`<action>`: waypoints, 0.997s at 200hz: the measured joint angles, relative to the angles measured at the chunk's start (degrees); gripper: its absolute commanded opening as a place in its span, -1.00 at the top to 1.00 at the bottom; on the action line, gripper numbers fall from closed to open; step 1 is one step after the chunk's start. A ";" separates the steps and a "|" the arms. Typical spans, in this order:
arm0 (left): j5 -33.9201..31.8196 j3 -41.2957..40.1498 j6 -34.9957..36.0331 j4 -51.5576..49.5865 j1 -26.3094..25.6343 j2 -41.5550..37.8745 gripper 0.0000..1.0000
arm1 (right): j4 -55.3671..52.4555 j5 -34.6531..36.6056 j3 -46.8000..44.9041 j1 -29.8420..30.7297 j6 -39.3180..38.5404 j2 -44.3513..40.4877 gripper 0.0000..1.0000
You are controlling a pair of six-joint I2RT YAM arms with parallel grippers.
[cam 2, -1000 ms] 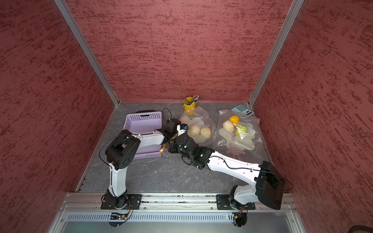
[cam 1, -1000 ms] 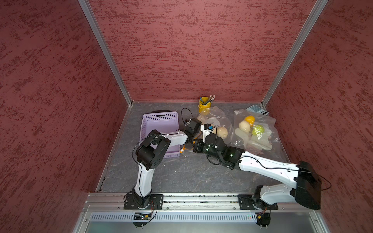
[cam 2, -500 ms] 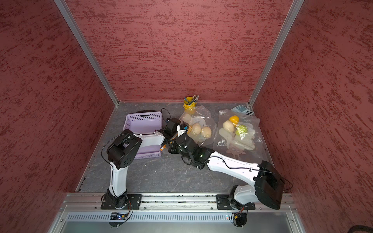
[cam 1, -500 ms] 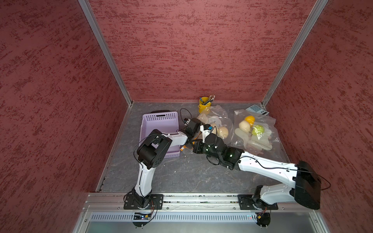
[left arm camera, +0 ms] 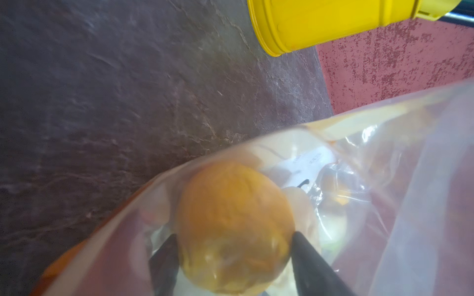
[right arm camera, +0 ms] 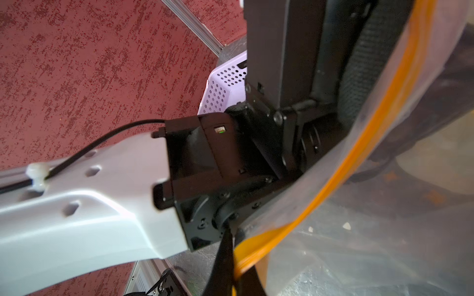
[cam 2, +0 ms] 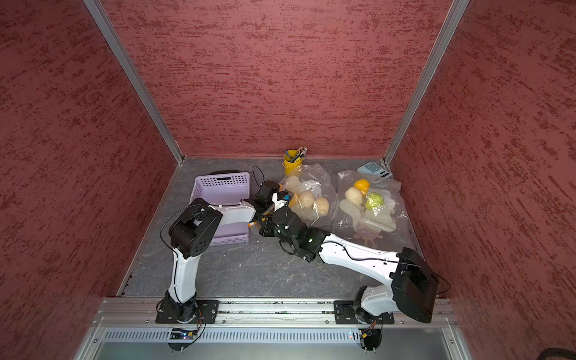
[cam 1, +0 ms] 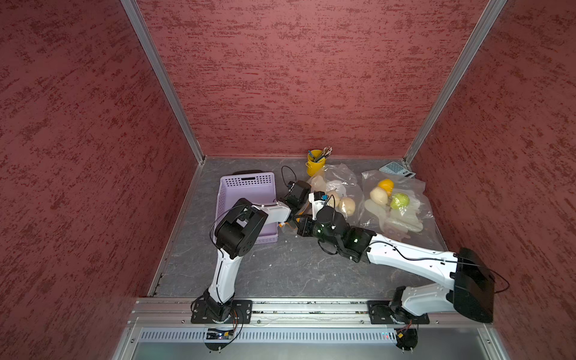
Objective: Open the zip-top bag and take out the pear
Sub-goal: Pick up the pear from the zipper food storage bag.
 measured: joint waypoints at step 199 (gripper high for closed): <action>7.52 -19.52 0.00 6.69 1.27 -19.50 -0.17 | -3.23 0.57 0.02 -1.62 -1.31 -2.82 1.00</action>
